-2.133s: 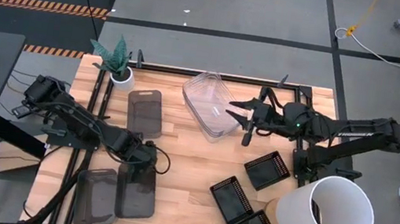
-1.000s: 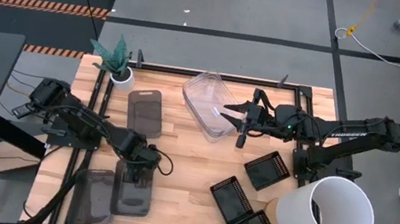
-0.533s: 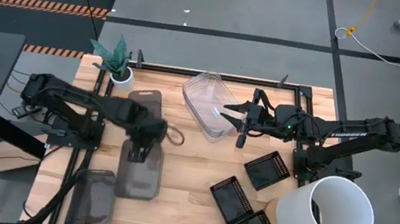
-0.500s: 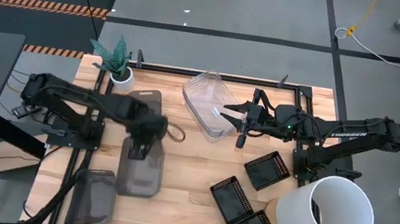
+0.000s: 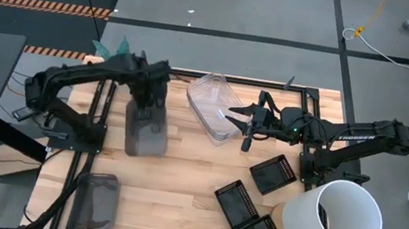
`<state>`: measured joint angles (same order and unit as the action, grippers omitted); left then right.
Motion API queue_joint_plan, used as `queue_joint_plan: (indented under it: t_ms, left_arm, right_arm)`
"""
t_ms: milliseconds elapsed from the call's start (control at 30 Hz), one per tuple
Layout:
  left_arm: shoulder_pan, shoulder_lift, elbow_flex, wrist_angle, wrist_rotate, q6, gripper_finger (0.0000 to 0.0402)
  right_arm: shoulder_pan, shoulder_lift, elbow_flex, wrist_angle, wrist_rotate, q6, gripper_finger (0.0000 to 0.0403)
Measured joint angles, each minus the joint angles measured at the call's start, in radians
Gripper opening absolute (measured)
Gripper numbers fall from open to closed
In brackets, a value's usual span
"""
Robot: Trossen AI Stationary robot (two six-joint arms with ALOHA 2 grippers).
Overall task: Stack baskets by color
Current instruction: Stack the bottom right black bin on the top black bin
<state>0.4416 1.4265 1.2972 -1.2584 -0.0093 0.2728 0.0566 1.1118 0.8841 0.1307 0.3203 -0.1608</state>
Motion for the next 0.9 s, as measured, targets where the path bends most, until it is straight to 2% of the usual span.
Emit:
queue_joint_plan:
  t_ms: [133, 367, 467, 633, 900]
  left_arm:
    - [0.094, 0.000, 0.000, -0.013, -0.009, 0.069, 0.0004]
    - [0.197, 0.000, 0.000, 0.032, -0.169, 0.167, 0.0004]
    - [0.238, 0.000, 0.000, 0.060, -0.199, 0.184, 0.0004]
    - [0.278, 0.000, 0.000, 0.084, -0.204, 0.193, 0.0004]
    - [0.278, 0.000, -0.051, 0.082, -0.169, 0.208, 0.0004]
  right_arm:
    - [-0.002, 0.000, 0.000, 0.001, 0.000, 0.000, 0.0122]
    - [-0.008, 0.001, 0.000, 0.002, 0.000, 0.000, 0.0122]
    - [-0.008, 0.012, 0.000, 0.004, 0.000, 0.000, 0.0122]
    - [-0.021, 0.033, 0.000, 0.010, 0.000, -0.012, 0.0122]
    - [-0.033, 0.040, 0.000, 0.014, 0.000, -0.014, 0.0122]
